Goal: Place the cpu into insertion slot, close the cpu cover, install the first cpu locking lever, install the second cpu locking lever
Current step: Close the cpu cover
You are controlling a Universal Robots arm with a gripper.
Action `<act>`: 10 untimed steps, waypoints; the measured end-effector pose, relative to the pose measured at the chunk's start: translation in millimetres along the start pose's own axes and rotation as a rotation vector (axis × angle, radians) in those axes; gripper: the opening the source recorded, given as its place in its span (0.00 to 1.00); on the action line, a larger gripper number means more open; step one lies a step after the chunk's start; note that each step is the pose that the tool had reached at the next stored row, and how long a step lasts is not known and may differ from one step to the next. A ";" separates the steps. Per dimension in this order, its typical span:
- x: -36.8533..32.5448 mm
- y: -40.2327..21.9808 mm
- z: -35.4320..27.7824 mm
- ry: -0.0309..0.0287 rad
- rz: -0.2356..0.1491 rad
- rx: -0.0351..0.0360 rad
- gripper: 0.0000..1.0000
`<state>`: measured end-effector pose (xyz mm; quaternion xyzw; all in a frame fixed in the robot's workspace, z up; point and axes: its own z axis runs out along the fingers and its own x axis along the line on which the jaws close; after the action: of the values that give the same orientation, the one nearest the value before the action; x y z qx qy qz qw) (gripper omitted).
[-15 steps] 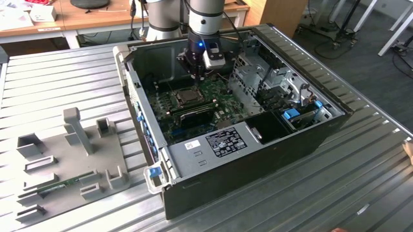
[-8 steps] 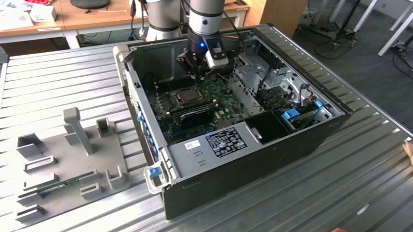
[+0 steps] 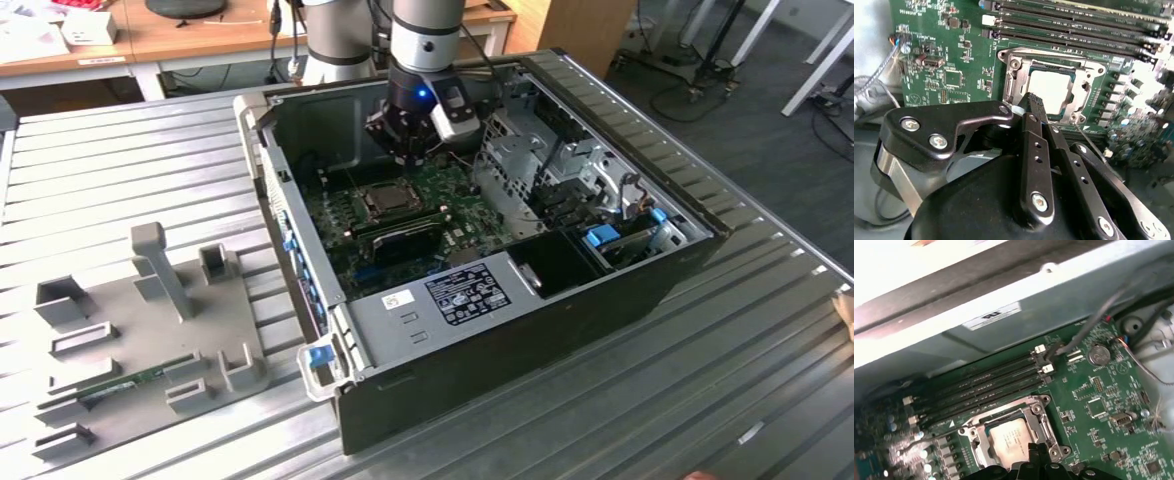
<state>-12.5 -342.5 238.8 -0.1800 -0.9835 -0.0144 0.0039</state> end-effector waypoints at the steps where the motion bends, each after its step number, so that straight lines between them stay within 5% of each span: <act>1: 0.0 0.0 0.1 0.0005 -0.017 0.0002 0.10; 10: 0.0 0.0 0.7 0.0048 -0.180 0.0023 0.10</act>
<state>-12.5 -342.5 238.2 -0.0910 -0.9957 -0.0140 0.0052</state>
